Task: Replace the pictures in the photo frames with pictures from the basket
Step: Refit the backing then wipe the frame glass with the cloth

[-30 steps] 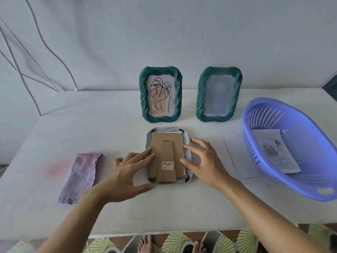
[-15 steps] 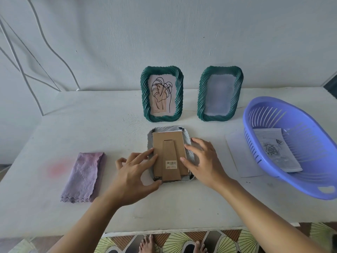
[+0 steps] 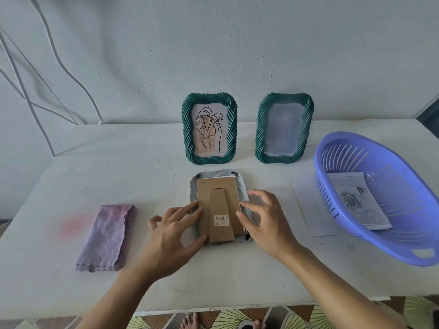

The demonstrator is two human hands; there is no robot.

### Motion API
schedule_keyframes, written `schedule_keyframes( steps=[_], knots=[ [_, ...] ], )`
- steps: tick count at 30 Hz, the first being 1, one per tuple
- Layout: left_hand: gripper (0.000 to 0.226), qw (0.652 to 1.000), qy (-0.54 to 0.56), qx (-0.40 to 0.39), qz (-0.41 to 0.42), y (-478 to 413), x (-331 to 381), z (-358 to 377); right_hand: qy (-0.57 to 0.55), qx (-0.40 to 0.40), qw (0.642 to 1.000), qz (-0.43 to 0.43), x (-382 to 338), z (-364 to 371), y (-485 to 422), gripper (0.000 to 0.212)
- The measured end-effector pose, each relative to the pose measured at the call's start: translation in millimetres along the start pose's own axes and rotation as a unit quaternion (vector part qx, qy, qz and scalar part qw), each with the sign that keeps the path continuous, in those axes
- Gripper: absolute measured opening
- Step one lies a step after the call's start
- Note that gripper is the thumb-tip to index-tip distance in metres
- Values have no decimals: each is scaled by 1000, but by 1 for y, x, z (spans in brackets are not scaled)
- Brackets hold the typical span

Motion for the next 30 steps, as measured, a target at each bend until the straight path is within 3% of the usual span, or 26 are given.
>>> schedule_keyframes(
  steps=[5, 13, 23, 30],
  knots=[
    [59, 999, -12, 35, -5, 0, 8, 2, -29, 0, 999, 20, -2, 3, 1, 34],
    [41, 986, -91, 126, 56, 8, 19, 7, -80, -6, 995, 61, 2, 4, -3, 25],
    [47, 993, -44, 106, -8, 3, 21, 2, -94, -43, 994, 43, 10, 0, 0, 36],
    [44, 990, -49, 134, -4, 7, 21, 8, -111, -56, 991, 49, 12, 0, -1, 27]
  ],
)
Point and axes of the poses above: each hand's wrist, its own y-axis away from the middle knuckle, its own z-axis out of the palm, x = y × z, the point moved 3 cm from there along -y, towards the middle knuckle, and after that the axes turned 3 degrees about y, right-handed, at the moved point
